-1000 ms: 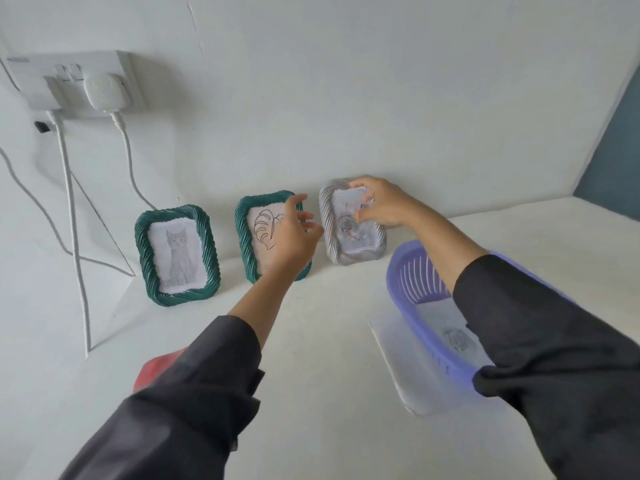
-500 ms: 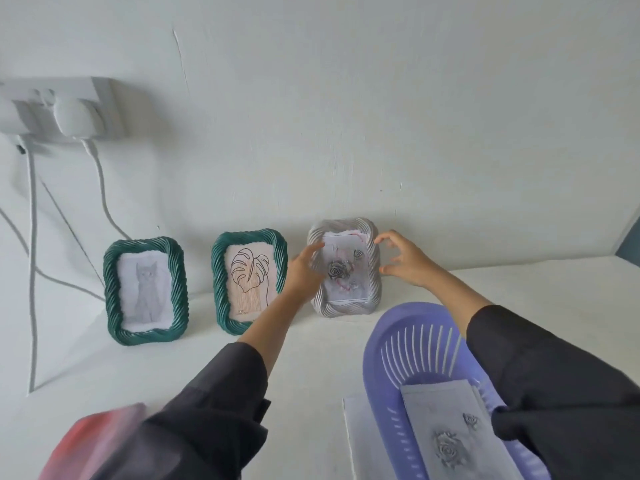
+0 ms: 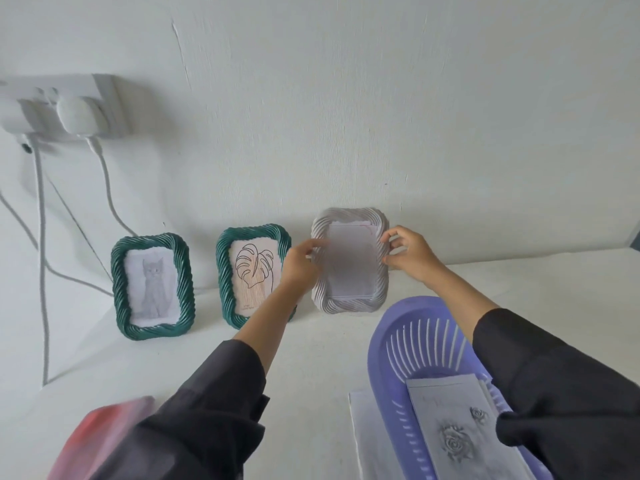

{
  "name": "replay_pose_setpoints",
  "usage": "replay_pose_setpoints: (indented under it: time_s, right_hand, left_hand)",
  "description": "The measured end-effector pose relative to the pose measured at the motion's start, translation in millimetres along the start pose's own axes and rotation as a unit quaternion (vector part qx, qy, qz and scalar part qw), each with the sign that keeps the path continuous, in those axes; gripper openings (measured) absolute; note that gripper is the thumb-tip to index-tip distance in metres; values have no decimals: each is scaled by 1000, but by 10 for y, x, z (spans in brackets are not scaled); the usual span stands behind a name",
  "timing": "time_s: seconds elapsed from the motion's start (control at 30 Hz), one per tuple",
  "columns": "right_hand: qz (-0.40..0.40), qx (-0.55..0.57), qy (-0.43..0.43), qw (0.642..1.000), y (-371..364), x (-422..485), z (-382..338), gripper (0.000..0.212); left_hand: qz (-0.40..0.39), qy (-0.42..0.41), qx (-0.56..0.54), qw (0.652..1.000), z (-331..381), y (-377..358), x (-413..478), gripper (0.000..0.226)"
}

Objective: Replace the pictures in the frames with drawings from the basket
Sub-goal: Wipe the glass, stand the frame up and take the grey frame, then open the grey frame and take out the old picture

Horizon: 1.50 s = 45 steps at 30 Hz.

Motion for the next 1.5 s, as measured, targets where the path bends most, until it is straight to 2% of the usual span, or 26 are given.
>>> replay_pose_setpoints:
  time_s: [0.27,0.47,0.67,0.8,1.03,1.17,1.27,1.37,1.5]
  right_hand:
    - [16,61,16,998,124,-464,-775,30]
    - [-14,146,-30,989,-149,-1081,-1198,32]
    - [-6,167,-68,984,-611,-1717,-1341,35]
    - [-4,185,-79,979,-851,-2039,-1297,32]
    - [-41,223,-62,972,-974,-2268,-1219,34]
    - [-57,198,-40,978,-935,-2211,-1328,35]
    - [-49,145,7,988,-871,-2116,-1543,36]
    - [-36,11,59,998,-824,-2038,-1800,28]
    - [-56,-163,97,980,-1011,-2057,-1989,21]
  left_hand:
    - [7,-33,-54,998,336,569,-354,51]
    - [15,-40,-45,998,294,1147,-715,54]
    - [3,17,-31,999,18,1560,-1141,52]
    - [-36,47,-28,998,-214,1756,-1362,44]
    - [-77,143,-64,985,-639,1727,-1612,35]
    - [-95,184,-99,973,-702,1644,-1720,26]
    - [-45,182,-114,976,-614,1623,-1722,22]
    - [-14,154,-192,969,-352,1568,-1760,16]
    - [-70,143,-232,960,-61,1328,-1903,29]
Point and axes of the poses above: each hand's wrist, its own x-axis towards the middle knuckle, its own y-axis out of the back of the hand, z = x × y, the point moved 5 cm from there along x, towards the middle knuckle, and after that the axes turned 6 degrees about z, right-handed, at the moved point
